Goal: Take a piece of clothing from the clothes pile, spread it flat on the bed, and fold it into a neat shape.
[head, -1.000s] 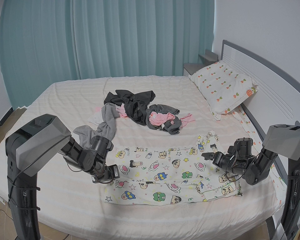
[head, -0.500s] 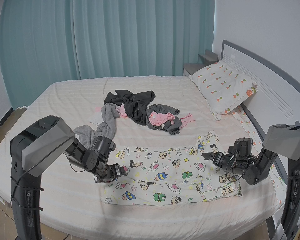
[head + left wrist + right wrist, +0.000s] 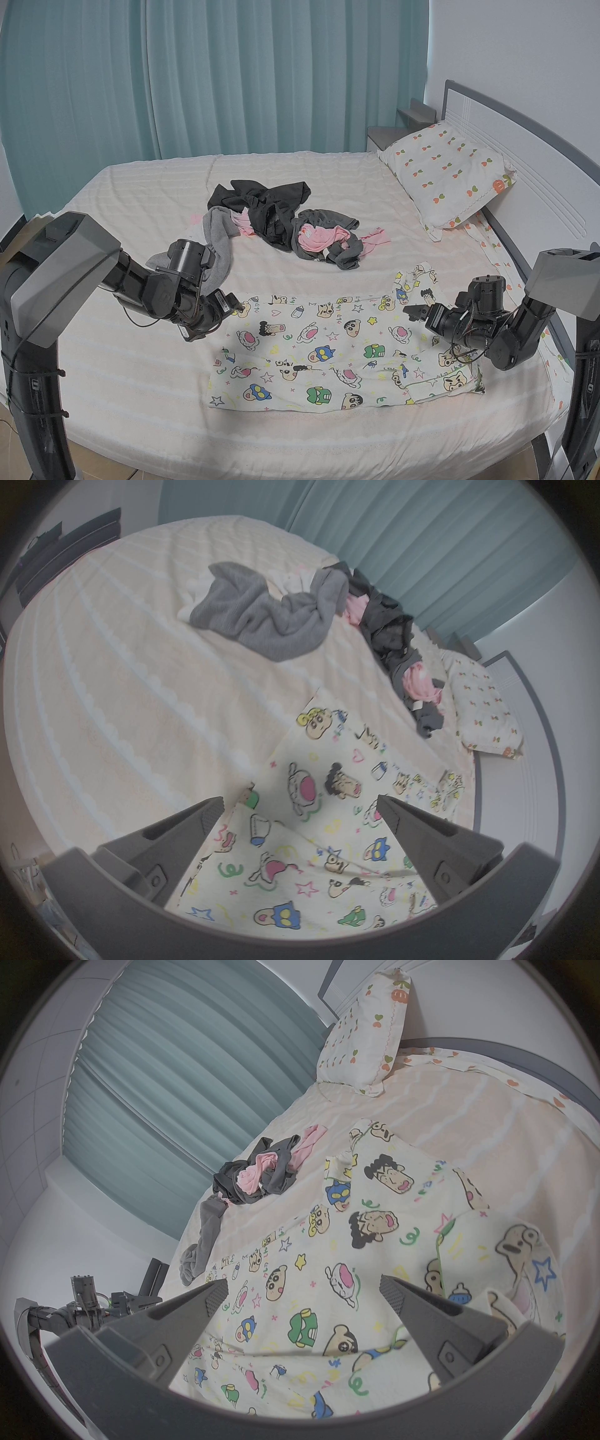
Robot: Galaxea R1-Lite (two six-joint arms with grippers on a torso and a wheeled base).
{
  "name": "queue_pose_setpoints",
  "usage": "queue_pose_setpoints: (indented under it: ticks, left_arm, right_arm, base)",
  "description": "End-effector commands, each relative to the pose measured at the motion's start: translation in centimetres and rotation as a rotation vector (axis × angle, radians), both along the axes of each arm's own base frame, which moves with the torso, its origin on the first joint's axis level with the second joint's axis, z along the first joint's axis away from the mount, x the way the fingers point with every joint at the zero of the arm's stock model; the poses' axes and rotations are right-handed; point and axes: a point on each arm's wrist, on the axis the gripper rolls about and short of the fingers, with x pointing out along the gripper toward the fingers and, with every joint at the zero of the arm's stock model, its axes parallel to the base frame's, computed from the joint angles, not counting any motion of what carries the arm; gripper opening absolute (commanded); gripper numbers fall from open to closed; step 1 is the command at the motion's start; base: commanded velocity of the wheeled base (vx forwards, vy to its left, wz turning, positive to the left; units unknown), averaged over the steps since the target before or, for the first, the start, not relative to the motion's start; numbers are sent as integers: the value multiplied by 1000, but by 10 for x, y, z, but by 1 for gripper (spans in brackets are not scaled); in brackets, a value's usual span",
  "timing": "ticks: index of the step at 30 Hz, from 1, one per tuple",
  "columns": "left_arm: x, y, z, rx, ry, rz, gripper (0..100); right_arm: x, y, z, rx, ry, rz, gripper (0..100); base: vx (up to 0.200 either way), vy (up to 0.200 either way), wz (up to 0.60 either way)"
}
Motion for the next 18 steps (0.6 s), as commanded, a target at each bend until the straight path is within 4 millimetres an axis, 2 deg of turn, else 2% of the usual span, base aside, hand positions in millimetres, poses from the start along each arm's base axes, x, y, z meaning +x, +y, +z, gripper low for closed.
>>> queue_pose_setpoints:
  ticks: [1,2,6,7,12,18]
  left_arm:
    - [1,0,12,-9,-48,-6,100]
    - [4,1,10,-11,-62,-6,100]
    - [16,4,-8,1,-106,-19,100]
    - [20,5,-19,24,-120,-42,100]
    - [25,14,-46,102,-103,-112,100]
    - [27,30,-46,80,-105,-168,100]
  right_arm:
    - [1,0,1,-1,-7,-2,100]
    - [1,-1,2,0,-9,-4,100]
    - [2,-1,2,0,-11,-4,100]
    - [2,-1,2,0,-11,-4,100]
    - [2,-1,4,0,-18,-7,100]
    - [10,-1,13,4,-57,-10,100]
  base:
    - [200,0,0]
    - [200,0,0]
    - [0,0,0]
    - [0,0,0]
    - [0,0,0]
    - [0,0,0]
